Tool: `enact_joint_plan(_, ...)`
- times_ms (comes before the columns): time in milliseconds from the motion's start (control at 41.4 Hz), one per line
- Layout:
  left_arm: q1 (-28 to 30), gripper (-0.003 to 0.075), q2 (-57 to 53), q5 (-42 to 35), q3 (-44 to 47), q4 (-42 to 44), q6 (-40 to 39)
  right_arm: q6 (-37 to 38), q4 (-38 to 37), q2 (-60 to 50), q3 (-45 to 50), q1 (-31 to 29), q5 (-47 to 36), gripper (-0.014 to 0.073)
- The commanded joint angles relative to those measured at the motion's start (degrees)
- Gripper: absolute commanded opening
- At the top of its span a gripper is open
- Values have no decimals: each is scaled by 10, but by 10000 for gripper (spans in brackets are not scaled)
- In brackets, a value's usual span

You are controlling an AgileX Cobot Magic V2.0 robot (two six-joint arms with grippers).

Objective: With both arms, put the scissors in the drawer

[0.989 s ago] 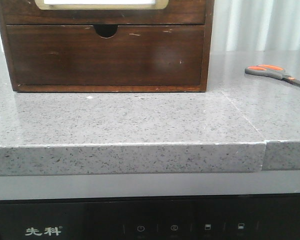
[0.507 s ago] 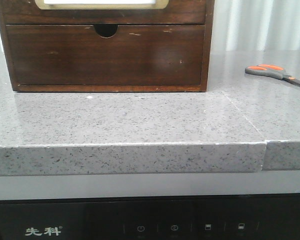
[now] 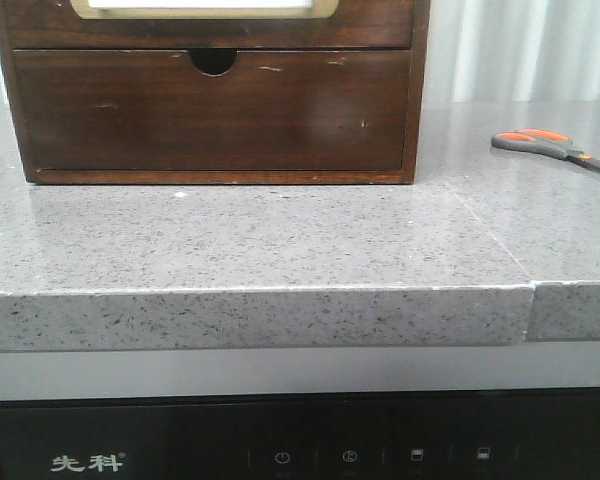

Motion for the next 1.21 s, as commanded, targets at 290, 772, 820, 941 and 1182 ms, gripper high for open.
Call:
enact_joint_plan(290,-3,-20,186,204,-173,0,-2,-2,-34,191,-169,-2,159,-68)
enact_joint_plan(772,-3,-20,228,238,-155,-9,-2,-2,-68,309,-153,-2,233,-66)
enact_joint_plan(820,-3,-20,228,238,-154,-9,-2,-2,-68,314,-153,-2,234,-63)
enact_joint_plan(941,-3,48,228,238,-151,-19,-2,-5,-68,317,-153,-2,234,34)
enact_joint_plan(1182,-3,594,234,232,-143,-30,-3,-5,-68,317,-153,-2,234,563)
